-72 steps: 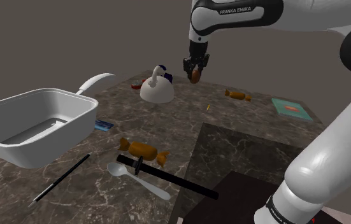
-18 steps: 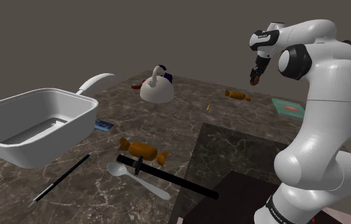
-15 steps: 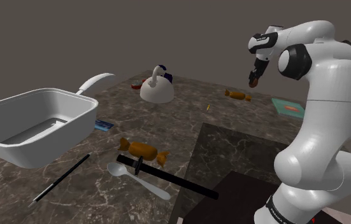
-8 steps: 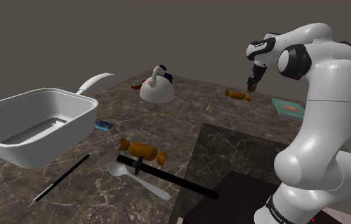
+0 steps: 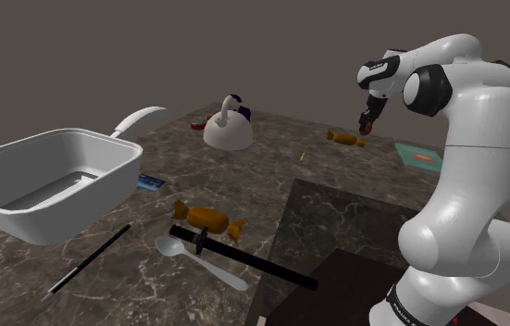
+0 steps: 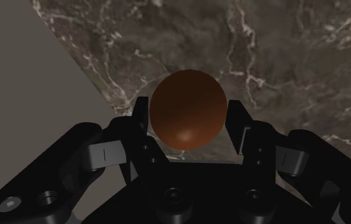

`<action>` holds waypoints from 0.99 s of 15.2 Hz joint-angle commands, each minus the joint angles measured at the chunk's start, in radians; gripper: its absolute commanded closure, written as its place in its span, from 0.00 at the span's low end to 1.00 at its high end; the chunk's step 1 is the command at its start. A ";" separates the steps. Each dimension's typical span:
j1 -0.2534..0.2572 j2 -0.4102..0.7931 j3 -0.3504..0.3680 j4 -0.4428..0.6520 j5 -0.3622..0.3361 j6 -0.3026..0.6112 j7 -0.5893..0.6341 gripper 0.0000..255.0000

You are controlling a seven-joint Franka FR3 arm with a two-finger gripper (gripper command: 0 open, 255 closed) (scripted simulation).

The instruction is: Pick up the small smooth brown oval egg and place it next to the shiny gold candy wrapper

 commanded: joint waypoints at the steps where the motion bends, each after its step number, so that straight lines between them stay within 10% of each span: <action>1: 0.000 0.000 0.000 0.000 0.000 0.000 0.000 0.00; 15: 0.005 -0.045 -0.005 0.059 -0.013 -0.102 0.008 0.00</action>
